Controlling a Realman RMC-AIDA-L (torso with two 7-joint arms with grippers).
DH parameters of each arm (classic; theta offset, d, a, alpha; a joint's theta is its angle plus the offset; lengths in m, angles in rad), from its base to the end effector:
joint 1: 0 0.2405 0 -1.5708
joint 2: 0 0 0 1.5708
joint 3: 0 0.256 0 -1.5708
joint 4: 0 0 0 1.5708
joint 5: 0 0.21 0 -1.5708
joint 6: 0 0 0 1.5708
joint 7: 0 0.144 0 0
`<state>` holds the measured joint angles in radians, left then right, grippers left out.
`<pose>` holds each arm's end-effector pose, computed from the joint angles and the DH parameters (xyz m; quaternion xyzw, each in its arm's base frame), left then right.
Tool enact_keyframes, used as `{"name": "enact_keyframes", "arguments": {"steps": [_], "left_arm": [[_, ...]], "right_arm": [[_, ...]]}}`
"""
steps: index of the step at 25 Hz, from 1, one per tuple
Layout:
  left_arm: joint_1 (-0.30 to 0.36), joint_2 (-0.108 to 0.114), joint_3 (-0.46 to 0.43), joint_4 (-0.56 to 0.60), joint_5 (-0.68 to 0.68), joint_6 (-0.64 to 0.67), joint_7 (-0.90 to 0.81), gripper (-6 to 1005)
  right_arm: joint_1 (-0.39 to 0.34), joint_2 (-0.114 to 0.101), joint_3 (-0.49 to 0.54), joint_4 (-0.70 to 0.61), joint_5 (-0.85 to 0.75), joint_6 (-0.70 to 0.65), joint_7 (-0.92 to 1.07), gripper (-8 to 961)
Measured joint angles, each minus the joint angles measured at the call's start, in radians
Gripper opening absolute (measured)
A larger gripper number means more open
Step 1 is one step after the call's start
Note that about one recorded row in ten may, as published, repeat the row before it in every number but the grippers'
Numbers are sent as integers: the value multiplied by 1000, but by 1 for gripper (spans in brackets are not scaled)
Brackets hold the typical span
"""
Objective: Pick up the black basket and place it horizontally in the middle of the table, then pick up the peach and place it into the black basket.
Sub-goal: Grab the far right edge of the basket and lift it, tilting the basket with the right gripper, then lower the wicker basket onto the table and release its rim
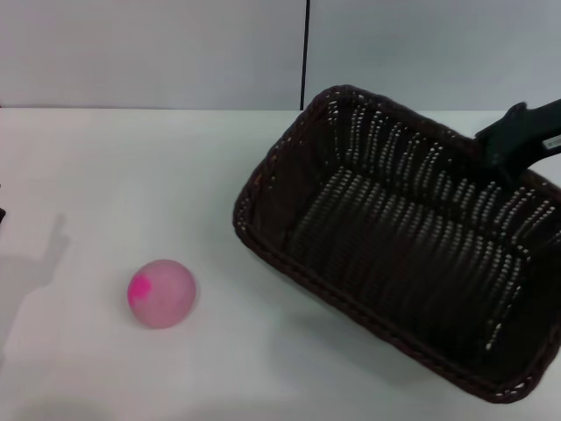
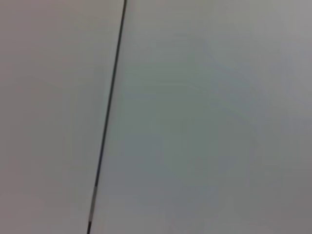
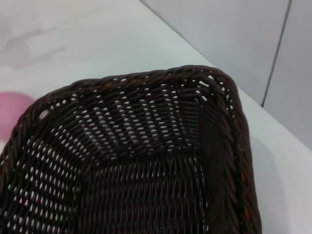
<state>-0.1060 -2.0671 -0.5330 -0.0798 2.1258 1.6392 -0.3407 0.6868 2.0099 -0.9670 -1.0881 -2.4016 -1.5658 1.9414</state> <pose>-0.3691 0.1917 0.0118 -0.6521 -0.2356 -0.3811 0.6115 0.2063 0.3866 0.0482 -0.9673 0.2050 -0.0462 0.1421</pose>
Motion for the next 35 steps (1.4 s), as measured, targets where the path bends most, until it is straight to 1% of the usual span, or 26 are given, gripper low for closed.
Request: {"name": "enact_keyframes", "arguments": {"steps": [3, 5, 9, 16, 22, 25, 27, 31, 35], "left_arm": [[5, 0, 13, 0, 3, 12, 8, 707], [9, -1, 22, 0, 3, 20, 9, 705], [17, -3, 30, -7, 4, 28, 9, 702], [21, -4, 41, -34, 5, 21, 8, 696], [36, -4, 48, -54, 5, 25, 3, 690], [45, -3, 52, -61, 5, 25, 2, 688], [50, -3, 53, -63, 5, 25, 1, 686], [54, -2, 53, -63, 5, 25, 1, 683], [51, -2, 53, -63, 5, 25, 1, 679]], "right_arm": [[12, -27, 5, -3, 8, -25, -80, 163], [21, -38, 8, 5, 24, -43, -150, 162], [44, -40, 10, 20, 63, -101, -295, 162], [129, -41, -6, 113, 69, -162, -403, 163], [179, -32, -20, 183, 51, -131, -446, 163], [186, -24, -26, 208, 49, -108, -472, 163], [185, -16, -31, 216, 48, -88, -485, 162], [174, 9, -40, 222, 36, -34, -488, 174], [157, 33, -73, 224, 14, 26, -488, 197]]}}
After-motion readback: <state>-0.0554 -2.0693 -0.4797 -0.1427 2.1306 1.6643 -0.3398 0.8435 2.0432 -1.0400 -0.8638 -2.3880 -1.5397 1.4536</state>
